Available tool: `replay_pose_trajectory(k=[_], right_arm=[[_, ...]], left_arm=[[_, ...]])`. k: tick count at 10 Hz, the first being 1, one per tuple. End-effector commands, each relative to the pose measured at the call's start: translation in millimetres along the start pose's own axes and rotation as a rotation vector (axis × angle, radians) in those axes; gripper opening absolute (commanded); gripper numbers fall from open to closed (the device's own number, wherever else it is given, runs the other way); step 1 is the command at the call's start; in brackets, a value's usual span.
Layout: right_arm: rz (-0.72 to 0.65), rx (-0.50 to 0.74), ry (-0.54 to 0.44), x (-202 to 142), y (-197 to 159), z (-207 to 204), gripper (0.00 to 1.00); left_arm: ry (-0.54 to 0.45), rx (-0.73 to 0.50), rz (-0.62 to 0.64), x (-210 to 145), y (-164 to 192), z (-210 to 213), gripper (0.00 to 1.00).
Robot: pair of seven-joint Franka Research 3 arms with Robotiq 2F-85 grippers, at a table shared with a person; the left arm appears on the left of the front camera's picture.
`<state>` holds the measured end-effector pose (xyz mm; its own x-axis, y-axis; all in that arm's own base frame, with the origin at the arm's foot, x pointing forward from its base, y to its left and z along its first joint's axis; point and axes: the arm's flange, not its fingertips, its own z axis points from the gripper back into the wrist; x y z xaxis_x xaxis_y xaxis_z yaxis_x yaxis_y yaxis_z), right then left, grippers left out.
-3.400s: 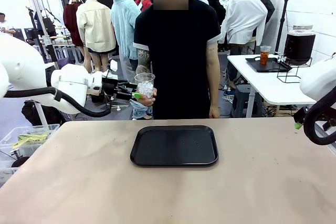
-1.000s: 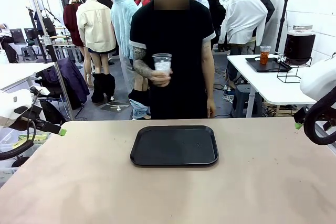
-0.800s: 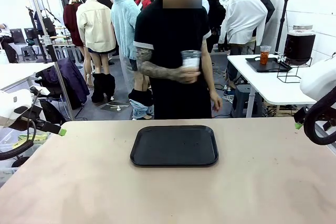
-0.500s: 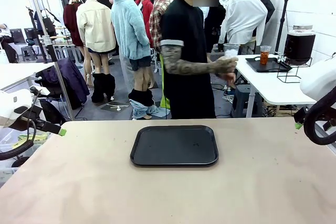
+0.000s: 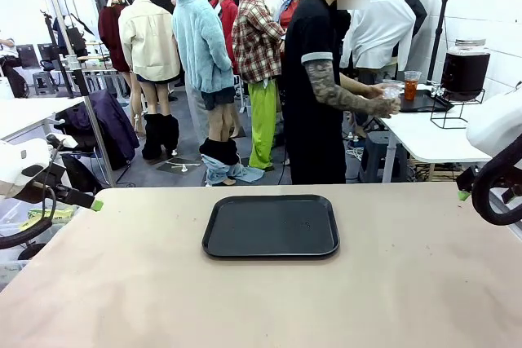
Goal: Pour the drink into the iced cup.
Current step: Open the gripper to release the iced cup you were holding.
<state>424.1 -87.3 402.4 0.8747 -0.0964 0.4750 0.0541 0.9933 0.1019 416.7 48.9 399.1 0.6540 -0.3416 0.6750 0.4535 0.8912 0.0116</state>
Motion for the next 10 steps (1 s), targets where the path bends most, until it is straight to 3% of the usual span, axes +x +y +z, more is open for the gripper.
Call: replay_pose_trajectory(k=[1, 10], right_arm=[[0.006, -0.008, -0.003, 0.8, 0.0, -0.5, 1.0], [0.006, -0.008, -0.003, 0.8, 0.0, -0.5, 1.0]], left_arm=[[-0.001, -0.002, -0.006, 0.1, 0.1, -0.2, 1.0], [-0.001, -0.002, -0.006, 0.1, 0.1, -0.2, 1.0]])
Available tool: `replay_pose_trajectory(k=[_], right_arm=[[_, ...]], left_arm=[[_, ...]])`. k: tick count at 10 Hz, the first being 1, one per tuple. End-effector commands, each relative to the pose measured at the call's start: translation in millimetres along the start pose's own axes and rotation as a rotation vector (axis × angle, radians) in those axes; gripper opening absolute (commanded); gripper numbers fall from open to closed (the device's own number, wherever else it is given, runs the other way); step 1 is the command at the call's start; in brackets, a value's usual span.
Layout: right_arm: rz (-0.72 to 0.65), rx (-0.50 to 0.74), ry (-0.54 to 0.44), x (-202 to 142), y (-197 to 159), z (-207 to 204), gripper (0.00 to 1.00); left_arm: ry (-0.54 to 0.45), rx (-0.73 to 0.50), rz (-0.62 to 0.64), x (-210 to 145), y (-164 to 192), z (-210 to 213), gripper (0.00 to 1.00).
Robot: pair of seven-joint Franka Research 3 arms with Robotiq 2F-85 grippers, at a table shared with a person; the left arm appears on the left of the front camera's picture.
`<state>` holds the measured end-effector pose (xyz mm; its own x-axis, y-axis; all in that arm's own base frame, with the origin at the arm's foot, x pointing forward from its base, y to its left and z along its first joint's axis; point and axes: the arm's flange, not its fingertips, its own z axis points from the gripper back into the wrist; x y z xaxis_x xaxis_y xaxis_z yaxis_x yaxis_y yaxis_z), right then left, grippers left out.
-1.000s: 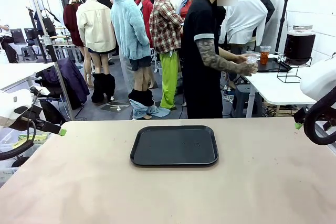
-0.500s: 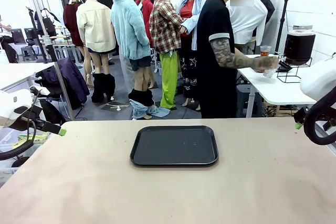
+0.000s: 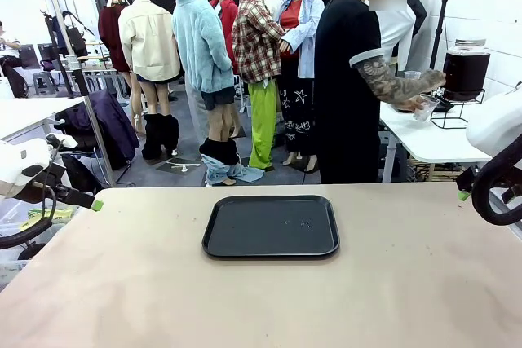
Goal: Pour the drink into the iced cup.
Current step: Open the gripper to release the iced cup you were holding.
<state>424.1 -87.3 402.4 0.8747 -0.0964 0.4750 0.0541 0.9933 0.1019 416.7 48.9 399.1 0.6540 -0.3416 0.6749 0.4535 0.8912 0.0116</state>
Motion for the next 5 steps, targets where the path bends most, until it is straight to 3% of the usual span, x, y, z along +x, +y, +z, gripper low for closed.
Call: replay_pose_trajectory(k=[1, 5], right_arm=[[0.006, -0.008, -0.003, 0.8, -0.1, -0.5, 1.0], [0.006, -0.008, -0.003, 0.8, -0.1, -0.5, 1.0]], left_arm=[[-0.001, -0.002, -0.006, 0.1, 0.1, -0.2, 1.0], [-0.001, -0.002, -0.006, 0.1, 0.1, -0.2, 1.0]])
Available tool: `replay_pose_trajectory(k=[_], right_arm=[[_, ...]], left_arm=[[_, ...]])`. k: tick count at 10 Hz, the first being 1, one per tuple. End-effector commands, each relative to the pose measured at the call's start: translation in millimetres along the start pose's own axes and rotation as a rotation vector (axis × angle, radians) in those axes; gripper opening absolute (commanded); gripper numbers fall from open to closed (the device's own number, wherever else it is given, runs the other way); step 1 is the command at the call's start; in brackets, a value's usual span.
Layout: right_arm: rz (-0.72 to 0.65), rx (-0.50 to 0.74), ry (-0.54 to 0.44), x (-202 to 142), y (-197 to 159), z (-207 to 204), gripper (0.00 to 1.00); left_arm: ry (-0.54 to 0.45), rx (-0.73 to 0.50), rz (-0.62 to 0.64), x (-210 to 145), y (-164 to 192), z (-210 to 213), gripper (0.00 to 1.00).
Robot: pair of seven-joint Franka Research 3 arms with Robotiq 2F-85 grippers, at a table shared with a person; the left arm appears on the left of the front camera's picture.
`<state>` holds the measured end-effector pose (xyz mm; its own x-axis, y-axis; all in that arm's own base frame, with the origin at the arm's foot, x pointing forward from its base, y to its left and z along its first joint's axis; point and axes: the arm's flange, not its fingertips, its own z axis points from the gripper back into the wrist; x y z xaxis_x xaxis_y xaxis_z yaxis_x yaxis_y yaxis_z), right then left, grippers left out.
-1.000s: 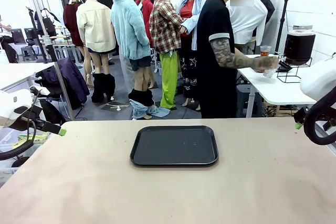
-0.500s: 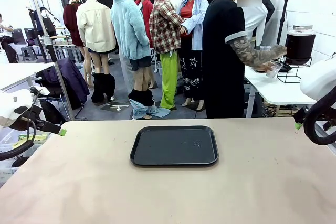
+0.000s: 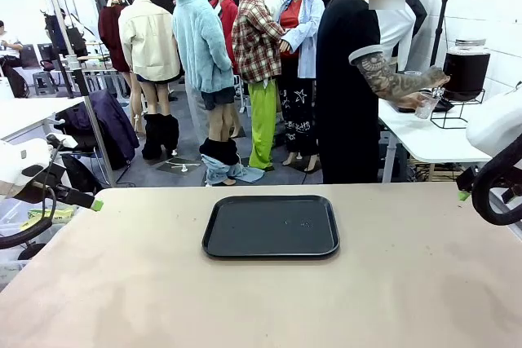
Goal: Pour the drink into the iced cup.
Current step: Open the gripper to release the iced cup you were holding.
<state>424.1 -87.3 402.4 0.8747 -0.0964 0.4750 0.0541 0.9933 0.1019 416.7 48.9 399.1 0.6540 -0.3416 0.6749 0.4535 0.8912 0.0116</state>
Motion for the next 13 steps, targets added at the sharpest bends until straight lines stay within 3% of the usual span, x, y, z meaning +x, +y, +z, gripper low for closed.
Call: replay_pose_trajectory(k=[1, 13], right_arm=[[0.006, -0.008, -0.003, 0.8, -0.1, -0.5, 1.0], [0.006, -0.008, -0.003, 0.8, -0.1, -0.5, 1.0]], left_arm=[[-0.001, -0.002, -0.006, 0.1, 0.1, -0.2, 1.0], [-0.001, -0.002, -0.006, 0.1, 0.1, -0.2, 1.0]])
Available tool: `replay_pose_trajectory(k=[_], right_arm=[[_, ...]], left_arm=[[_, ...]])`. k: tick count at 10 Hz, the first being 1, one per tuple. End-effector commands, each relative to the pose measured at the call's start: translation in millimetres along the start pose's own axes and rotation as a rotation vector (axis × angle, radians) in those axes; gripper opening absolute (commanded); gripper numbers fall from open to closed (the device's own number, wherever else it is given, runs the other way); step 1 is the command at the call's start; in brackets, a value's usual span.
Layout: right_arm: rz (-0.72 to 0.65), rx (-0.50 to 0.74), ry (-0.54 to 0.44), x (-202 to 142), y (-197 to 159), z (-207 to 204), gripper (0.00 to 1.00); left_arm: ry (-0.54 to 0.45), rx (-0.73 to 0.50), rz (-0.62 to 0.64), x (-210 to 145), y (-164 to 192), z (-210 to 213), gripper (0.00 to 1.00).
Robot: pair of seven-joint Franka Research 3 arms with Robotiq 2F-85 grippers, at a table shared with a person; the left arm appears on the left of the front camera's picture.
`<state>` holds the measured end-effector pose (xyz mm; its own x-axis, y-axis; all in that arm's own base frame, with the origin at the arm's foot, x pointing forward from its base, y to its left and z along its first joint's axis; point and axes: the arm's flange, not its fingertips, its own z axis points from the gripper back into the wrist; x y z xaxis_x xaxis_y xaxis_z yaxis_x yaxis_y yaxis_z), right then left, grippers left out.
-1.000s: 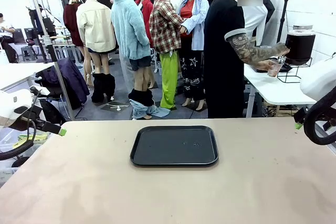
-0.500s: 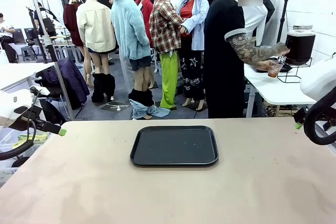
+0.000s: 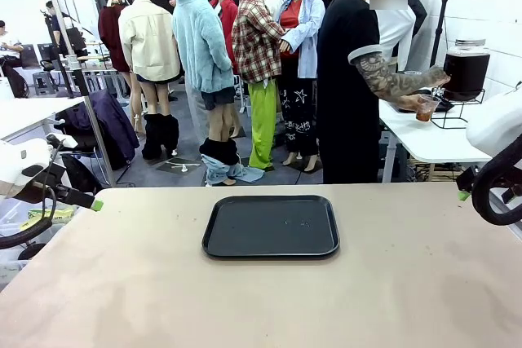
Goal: Pour the drink into the iced cup.
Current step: Open the gripper to release the iced cup you were holding.
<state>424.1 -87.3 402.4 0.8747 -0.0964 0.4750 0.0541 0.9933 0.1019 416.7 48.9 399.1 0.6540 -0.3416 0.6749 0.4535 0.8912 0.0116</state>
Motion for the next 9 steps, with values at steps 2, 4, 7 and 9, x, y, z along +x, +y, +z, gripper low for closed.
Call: replay_pose_trajectory(k=[2, 4, 7, 9], right_arm=[[0.006, -0.008, -0.003, 0.8, 0.0, -0.5, 1.0], [0.006, -0.008, -0.003, 0.8, 0.0, -0.5, 1.0], [0.006, -0.008, -0.003, 0.8, 0.0, -0.5, 1.0], [0.006, -0.008, -0.003, 0.8, 0.0, -0.5, 1.0]], left_arm=[[-0.001, -0.002, -0.006, 0.1, 0.1, -0.2, 1.0], [-0.001, -0.002, -0.006, 0.1, 0.1, -0.2, 1.0], [-0.001, -0.002, -0.006, 0.1, 0.1, -0.2, 1.0], [-0.001, -0.002, -0.006, 0.1, 0.1, -0.2, 1.0]])
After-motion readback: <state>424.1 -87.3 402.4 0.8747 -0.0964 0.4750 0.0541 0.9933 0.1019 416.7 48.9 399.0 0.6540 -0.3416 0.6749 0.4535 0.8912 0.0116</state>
